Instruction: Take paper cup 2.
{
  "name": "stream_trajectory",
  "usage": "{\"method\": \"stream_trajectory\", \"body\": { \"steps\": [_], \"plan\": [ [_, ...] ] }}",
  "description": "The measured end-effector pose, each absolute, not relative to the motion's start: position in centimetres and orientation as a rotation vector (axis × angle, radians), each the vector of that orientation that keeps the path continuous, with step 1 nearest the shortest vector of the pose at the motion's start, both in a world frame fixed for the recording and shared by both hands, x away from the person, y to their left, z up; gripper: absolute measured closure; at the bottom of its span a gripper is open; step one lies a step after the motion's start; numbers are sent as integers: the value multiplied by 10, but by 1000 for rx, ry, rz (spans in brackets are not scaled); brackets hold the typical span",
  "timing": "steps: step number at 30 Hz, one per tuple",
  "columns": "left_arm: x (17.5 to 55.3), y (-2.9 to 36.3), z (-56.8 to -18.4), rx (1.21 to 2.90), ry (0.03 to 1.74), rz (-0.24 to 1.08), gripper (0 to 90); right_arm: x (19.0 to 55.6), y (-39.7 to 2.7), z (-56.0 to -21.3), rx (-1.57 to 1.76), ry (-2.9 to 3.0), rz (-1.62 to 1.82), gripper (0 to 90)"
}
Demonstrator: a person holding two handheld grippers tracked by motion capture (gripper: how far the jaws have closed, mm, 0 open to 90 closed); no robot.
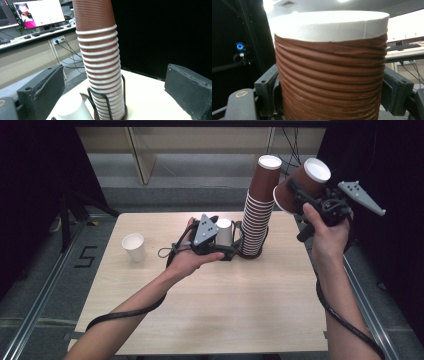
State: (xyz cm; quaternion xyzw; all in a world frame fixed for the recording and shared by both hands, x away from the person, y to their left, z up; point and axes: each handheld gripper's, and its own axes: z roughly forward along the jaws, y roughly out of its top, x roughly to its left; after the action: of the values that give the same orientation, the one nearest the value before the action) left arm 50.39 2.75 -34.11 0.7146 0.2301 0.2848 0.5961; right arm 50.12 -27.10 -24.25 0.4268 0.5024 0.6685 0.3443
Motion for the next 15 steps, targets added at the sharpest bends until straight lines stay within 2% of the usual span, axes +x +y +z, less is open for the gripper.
{"method": "stream_trajectory", "body": {
  "steps": [4, 8, 15],
  "plan": [
    [486, 41, -354, 1653, 528, 638, 24, 491, -266, -261, 1109, 1349, 1709, 198],
    [476, 51, -365, 1664, 483, 657, 21, 479, -260, -299, 1138, 1418, 1688, 198],
    [456, 72, -388, 1706, 499, 641, 20, 468, -254, -347, 1212, 1486, 1699, 196]
  ]
}}
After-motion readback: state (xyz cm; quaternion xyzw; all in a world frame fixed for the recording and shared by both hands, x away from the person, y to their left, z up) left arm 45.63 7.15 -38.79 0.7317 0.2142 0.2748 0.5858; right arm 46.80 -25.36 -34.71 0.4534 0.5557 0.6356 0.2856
